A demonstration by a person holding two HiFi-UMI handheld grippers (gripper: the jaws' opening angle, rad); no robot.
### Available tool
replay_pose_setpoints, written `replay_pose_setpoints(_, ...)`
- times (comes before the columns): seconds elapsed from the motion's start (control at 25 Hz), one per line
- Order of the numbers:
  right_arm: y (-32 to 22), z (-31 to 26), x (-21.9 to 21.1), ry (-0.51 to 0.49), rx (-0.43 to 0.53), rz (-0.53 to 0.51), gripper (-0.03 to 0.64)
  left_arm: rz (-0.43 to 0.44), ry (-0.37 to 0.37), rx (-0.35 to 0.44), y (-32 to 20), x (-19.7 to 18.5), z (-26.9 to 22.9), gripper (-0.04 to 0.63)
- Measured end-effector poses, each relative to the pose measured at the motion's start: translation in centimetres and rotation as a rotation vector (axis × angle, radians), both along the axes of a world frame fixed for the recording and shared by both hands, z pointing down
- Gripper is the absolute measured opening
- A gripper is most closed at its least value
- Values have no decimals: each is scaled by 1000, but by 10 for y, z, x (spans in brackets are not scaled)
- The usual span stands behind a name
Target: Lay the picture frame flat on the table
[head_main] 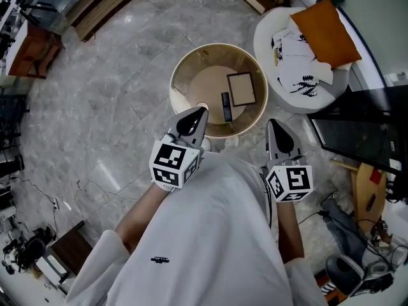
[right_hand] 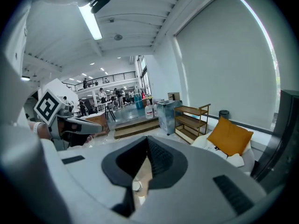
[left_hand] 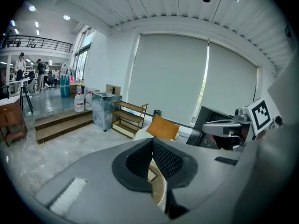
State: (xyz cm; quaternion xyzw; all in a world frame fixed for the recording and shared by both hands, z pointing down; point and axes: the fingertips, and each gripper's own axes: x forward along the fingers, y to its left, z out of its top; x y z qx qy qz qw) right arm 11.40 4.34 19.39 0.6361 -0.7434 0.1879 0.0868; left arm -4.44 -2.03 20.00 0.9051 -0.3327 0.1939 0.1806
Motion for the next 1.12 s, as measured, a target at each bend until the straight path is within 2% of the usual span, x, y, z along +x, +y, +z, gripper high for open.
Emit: replay_pose_setpoints(1.12,23,4,-6,-5,-18,41,6,54,13,3,16,6,-2,5)
